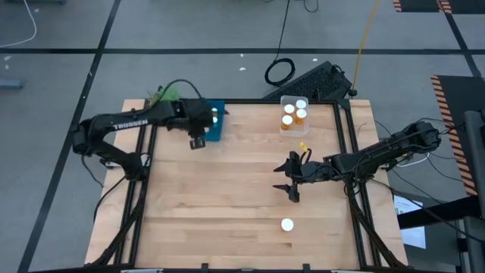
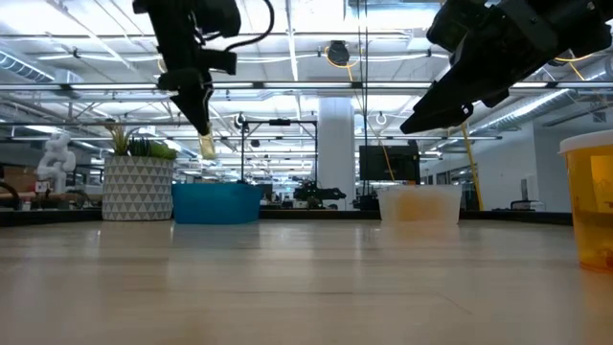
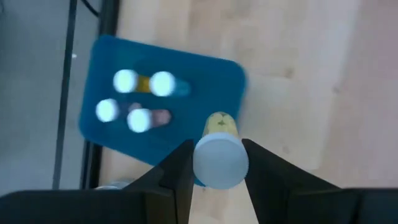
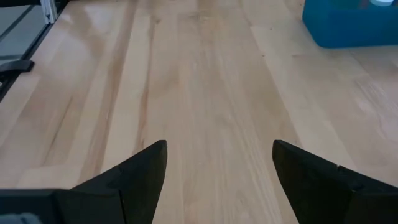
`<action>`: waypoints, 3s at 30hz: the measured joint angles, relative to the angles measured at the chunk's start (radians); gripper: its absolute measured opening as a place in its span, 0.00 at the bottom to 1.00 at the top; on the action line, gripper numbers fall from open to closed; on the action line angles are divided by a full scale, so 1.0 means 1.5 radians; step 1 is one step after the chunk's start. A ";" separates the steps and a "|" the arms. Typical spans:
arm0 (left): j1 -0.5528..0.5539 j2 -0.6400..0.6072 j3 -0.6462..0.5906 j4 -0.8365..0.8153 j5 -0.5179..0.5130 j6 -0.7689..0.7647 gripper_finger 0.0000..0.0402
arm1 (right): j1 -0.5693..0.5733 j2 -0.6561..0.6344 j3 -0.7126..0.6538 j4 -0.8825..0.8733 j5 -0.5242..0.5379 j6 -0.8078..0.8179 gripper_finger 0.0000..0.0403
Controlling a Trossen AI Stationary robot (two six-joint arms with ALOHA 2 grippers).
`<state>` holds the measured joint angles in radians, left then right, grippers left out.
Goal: Pick and place medicine bottles into bin by pill shape (circle, oval)
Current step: Put the yellow bottled tablets into the blue bin, then put the orange bottled capsules into the transparent bin
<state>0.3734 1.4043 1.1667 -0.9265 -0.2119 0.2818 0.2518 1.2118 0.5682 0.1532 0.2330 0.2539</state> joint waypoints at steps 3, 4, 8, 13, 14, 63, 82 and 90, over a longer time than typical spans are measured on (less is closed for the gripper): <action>0.037 0.012 0.000 0.008 0.001 0.015 0.31 | 0.000 0.000 0.000 0.000 0.001 0.002 0.70; 0.046 0.017 0.000 0.006 0.002 0.017 0.31 | 0.000 0.000 0.000 0.000 0.001 0.002 0.70; 0.073 0.039 0.000 0.008 0.033 0.028 0.31 | 0.000 0.000 0.000 -0.002 0.001 -0.001 0.70; 0.083 0.070 0.000 0.012 0.038 0.045 0.31 | 0.000 0.000 0.000 -0.002 0.001 -0.003 0.70; 0.085 0.075 0.000 0.015 0.039 0.049 0.31 | 0.000 0.000 0.000 -0.003 0.001 -0.003 0.70; 0.160 0.209 -0.001 0.073 0.041 0.028 0.51 | -0.001 0.000 0.000 -0.005 -0.001 -0.006 0.70; 0.059 0.027 -0.001 0.026 0.036 -0.057 0.51 | 0.024 0.000 0.066 -0.113 -0.013 0.033 0.70; -0.037 -0.057 -0.015 0.059 0.012 -0.085 0.51 | 0.108 0.022 0.201 -0.343 0.019 0.115 0.70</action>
<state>0.3186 1.3187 1.1437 -0.8373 -0.1941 0.1539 0.4136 1.2448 0.8698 -0.3610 0.2615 0.4257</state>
